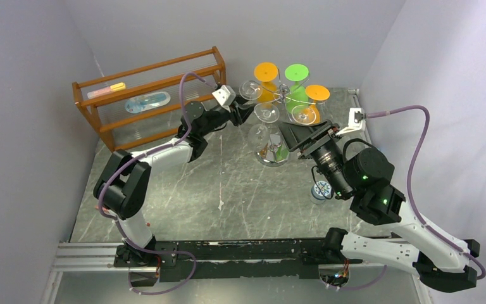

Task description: Place the wine glass upside down on the wine glass rack

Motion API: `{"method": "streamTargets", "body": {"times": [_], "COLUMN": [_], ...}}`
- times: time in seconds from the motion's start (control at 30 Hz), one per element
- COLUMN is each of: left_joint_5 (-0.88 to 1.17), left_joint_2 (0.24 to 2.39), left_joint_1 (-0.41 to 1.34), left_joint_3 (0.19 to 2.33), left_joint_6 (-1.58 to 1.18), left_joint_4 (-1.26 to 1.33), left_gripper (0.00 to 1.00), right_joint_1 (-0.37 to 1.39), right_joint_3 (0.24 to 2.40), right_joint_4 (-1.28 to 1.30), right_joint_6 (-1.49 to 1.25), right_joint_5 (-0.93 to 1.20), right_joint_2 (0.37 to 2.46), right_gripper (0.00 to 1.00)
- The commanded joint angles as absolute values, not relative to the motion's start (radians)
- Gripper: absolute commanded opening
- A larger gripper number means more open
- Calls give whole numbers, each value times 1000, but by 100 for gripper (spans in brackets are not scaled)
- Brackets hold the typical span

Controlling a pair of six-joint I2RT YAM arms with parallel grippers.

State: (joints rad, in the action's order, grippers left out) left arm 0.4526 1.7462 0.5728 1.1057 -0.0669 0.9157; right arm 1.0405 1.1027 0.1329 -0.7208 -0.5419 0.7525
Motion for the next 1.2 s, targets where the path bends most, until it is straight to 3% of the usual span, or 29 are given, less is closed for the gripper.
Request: {"method": "streamTargets", "body": {"times": [0.0, 0.37, 0.47, 0.57, 0.6, 0.7, 0.8, 0.93, 1.17], "left_joint_5": [437, 209, 75, -105, -158, -298, -427, -449, -358], "left_joint_2": [1695, 1506, 1435, 1353, 1323, 1240, 1174, 1104, 952], "left_joint_1": [569, 568, 569, 569, 569, 568, 569, 569, 569], "left_joint_3": [1079, 888, 833, 826, 826, 854, 967, 1091, 1282], "left_joint_6": [-42, -58, -104, -174, -195, -276, -385, -392, -310], "left_joint_4": [944, 871, 796, 601, 535, 319, -62, -358, -640], "left_gripper": [45, 59, 64, 70, 79, 90, 92, 92, 92], "right_joint_1": [1041, 1040, 1041, 1040, 1040, 1039, 1040, 1040, 1039], "right_joint_3": [1089, 1091, 1105, 1140, 1153, 1210, 1279, 1342, 1417], "right_joint_4": [126, 264, 347, 471, 516, 675, 870, 1083, 1161], "right_joint_6": [-723, -709, -673, -661, -668, -708, -785, -871, -784], "right_joint_5": [-558, -654, -686, -745, -776, -870, -944, -1024, -1005], "right_joint_2": [734, 683, 659, 643, 640, 653, 692, 724, 724], "right_gripper": [60, 63, 73, 96, 99, 100, 100, 100, 100]}}
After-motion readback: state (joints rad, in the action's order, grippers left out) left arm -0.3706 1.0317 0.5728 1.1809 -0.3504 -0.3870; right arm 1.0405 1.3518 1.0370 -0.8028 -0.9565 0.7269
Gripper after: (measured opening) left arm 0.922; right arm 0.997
